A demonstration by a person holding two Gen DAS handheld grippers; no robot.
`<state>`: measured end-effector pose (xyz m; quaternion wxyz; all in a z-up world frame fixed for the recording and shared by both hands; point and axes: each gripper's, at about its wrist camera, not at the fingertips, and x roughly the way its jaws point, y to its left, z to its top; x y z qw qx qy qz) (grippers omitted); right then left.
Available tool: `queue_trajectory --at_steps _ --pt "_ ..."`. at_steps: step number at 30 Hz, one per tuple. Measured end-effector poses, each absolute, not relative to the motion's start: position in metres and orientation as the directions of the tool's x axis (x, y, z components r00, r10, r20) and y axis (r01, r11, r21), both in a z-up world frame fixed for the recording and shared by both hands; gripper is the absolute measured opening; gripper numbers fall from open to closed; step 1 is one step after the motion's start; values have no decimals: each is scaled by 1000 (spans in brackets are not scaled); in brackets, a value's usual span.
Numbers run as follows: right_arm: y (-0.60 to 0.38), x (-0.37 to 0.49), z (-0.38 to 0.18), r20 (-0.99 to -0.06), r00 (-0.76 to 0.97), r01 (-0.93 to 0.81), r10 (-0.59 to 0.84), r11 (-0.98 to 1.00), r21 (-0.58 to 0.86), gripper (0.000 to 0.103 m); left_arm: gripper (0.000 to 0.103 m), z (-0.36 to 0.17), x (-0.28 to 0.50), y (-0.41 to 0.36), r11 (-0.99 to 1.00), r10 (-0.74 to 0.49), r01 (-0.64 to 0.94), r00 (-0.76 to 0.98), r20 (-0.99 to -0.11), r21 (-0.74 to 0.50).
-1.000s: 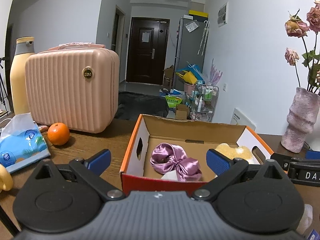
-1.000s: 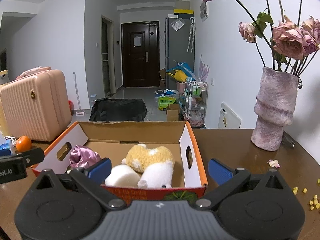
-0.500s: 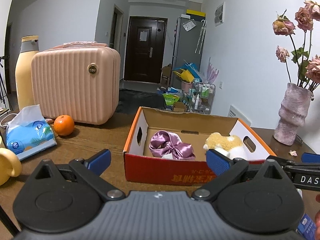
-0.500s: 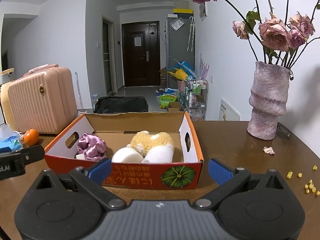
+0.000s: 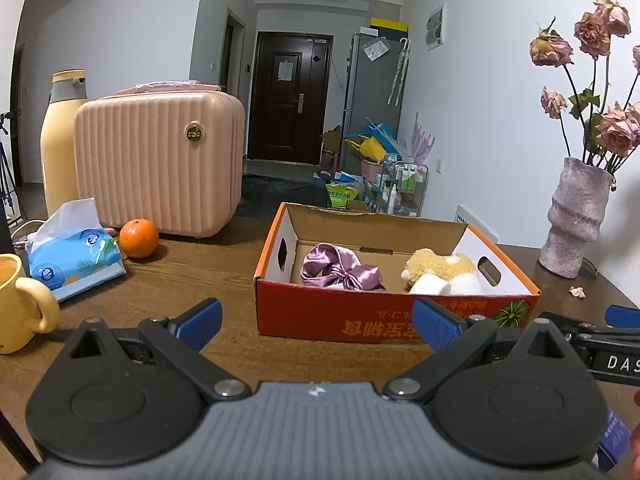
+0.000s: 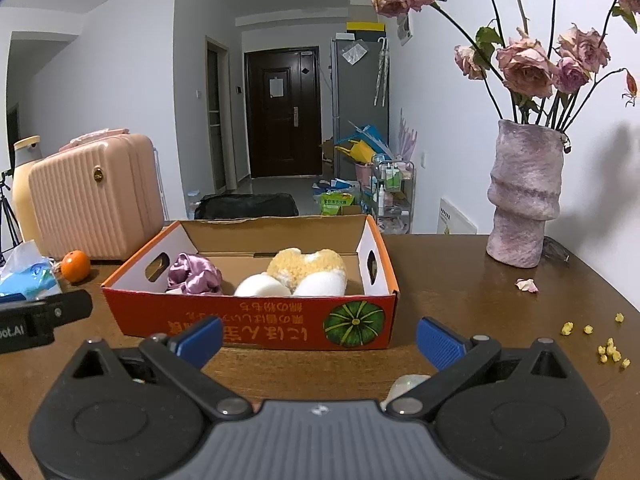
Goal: Organize soft objects
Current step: 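Withdraw both tools from the box back over the remaining items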
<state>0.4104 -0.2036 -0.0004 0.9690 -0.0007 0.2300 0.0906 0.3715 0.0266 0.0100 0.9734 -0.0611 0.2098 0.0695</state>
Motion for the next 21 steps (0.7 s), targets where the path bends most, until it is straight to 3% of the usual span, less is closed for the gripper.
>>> queue_trajectory --at_steps 21 --pt "-214 355 -8 -410 892 -198 193 980 32 103 103 7 325 13 989 73 -120 906 -416 -89"
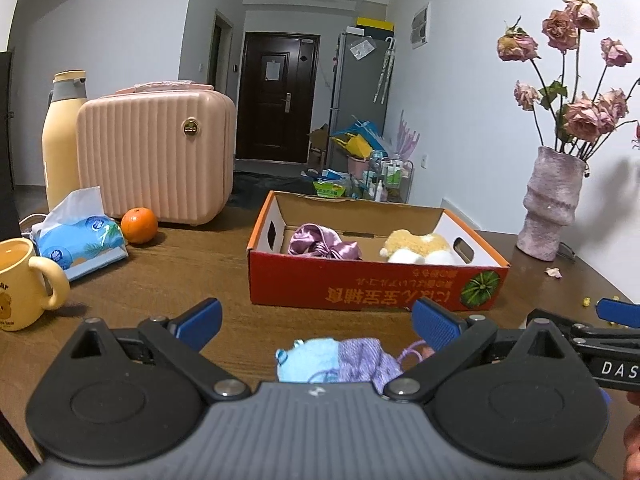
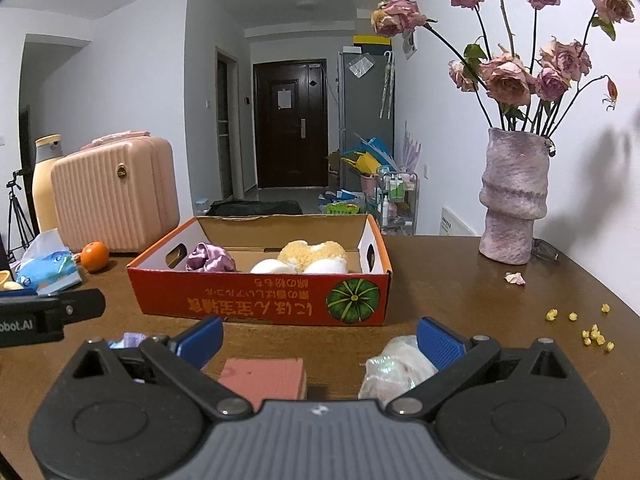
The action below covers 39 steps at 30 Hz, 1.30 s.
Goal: Organize soft objects
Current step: 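Withdraw both tools from the box back over the remaining items, then close the right tool on the lilac towel roll while the left tool grasps the lavender pouch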
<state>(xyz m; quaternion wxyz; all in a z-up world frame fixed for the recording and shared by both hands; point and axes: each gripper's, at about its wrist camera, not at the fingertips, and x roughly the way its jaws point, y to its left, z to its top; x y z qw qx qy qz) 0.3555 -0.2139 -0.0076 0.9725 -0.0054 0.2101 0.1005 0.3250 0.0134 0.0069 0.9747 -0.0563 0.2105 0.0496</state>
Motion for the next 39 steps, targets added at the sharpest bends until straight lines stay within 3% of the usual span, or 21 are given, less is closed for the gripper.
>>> queue_trajectory --at_steps 32,36,39 --pt "-226 303 -50 -490 847 -227 206 974 17 103 103 -13 264 5 994 25 -73 884 -466 -84" --pt "-224 310 -57 -533 820 -234 208 972 20 93 103 -15 265 5 994 13 -65 879 -476 -91" --pt "-222 315 -63 -566 797 -238 211 971 27 76 103 -16 266 5 994 6 -59 876 -483 -96"
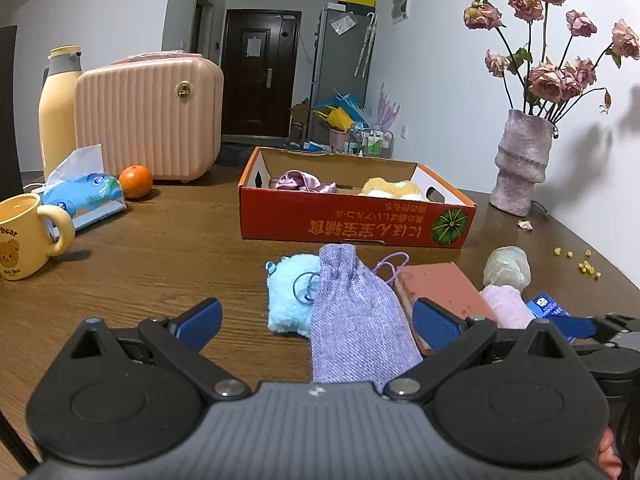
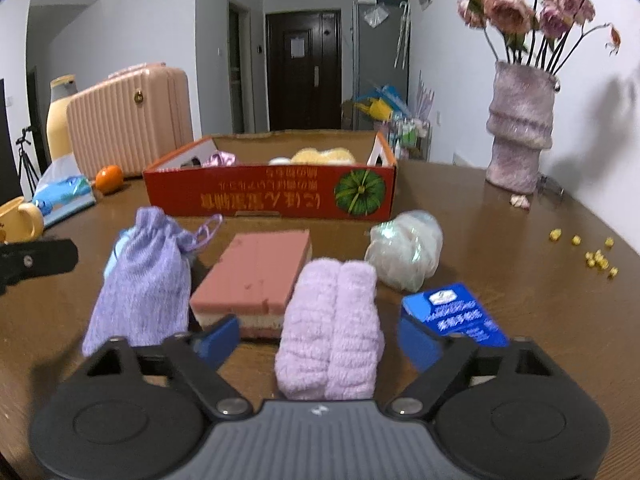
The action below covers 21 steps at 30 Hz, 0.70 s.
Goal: Organize soft objects
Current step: 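Close the right tool on the lilac towel roll while the left tool grasps the lavender pouch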
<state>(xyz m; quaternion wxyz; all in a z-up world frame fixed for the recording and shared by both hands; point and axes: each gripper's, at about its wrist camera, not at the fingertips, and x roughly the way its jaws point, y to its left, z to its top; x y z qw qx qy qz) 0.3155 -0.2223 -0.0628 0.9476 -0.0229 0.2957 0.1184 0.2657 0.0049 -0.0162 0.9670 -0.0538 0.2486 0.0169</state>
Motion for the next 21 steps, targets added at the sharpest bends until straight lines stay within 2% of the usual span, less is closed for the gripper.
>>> queue_trajectory --at_steps 2,4,6,8,13,21 --pt "-222 318 -66 -582 786 -237 210 971 30 67 103 -17 266 4 994 3 -57 873 -487 -96" --pt "-222 318 -67 -587 782 -232 208 972 34 45 103 -18 267 4 994 -1 -54 871 -492 -97" --pt "-225 318 -67 -582 784 -232 216 972 49 43 103 -19 267 3 994 -3 -53 868 -497 -97" --pt "-227 316 -65 -569 790 -234 226 970 61 35 103 -20 268 3 994 -4 -51 865 -501 -96" --pt "-231 312 -61 -543 807 -227 230 971 74 28 103 -22 270 2 994 0 -56 858 -513 -93" --pt "-242 306 -51 -477 847 -210 233 972 102 27 103 -29 276 -2 996 24 -69 842 -538 -64"
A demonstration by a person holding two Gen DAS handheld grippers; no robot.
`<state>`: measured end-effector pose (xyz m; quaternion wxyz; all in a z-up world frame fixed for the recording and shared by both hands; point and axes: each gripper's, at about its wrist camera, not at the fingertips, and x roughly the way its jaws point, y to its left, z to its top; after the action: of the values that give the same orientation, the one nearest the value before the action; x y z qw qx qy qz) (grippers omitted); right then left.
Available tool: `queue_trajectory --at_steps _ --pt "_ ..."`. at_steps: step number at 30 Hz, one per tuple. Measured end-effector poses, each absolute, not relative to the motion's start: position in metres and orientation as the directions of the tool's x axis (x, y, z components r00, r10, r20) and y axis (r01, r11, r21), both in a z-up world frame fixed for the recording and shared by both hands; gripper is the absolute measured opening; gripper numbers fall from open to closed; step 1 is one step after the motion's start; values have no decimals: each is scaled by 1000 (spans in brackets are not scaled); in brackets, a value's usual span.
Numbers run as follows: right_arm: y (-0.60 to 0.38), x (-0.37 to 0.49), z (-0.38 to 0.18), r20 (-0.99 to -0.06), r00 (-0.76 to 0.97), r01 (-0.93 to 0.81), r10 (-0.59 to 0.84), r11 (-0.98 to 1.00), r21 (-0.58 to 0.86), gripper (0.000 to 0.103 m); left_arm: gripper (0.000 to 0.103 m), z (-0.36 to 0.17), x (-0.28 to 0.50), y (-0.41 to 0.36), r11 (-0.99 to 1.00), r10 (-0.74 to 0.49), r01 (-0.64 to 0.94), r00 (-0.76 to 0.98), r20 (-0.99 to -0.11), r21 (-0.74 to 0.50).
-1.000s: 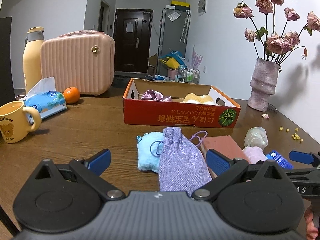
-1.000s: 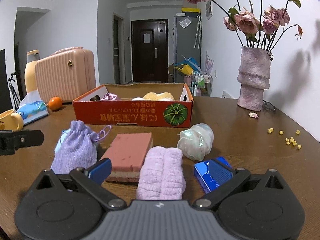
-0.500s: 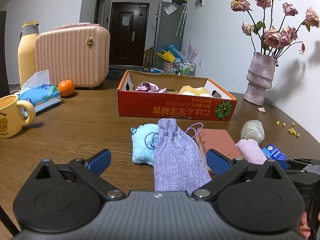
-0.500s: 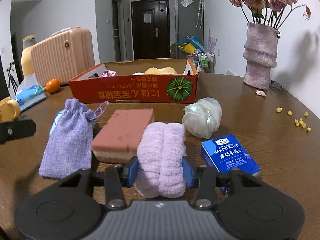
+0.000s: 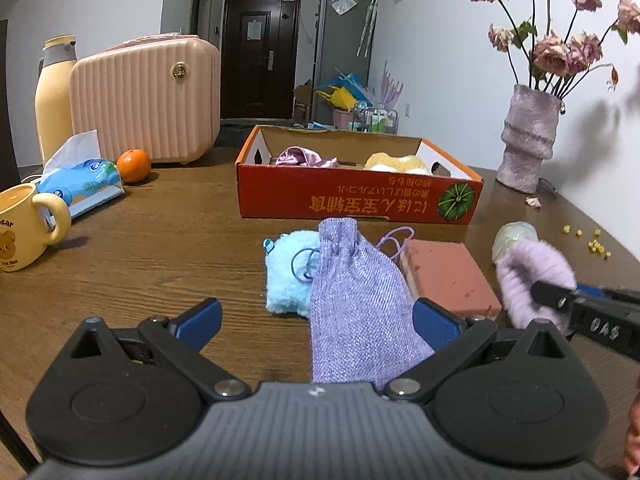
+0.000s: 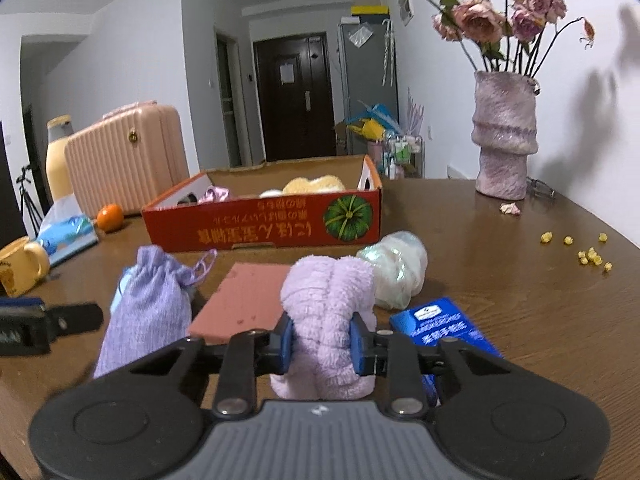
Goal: Organize soft objects
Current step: 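Close the right tool on the lilac towel roll while the left tool grasps the lavender pouch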
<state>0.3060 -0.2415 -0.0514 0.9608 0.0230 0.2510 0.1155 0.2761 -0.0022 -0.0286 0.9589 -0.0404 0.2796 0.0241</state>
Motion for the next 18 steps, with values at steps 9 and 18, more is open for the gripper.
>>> queue_trajectory --at_steps 9,18 --pt "-251 304 -44 -425 870 -219 251 968 123 27 103 -36 288 -19 997 65 -76 825 -561 3" --pt "-266 305 -42 -406 880 -216 246 969 120 27 103 -47 305 -39 997 74 -73 794 -603 27"
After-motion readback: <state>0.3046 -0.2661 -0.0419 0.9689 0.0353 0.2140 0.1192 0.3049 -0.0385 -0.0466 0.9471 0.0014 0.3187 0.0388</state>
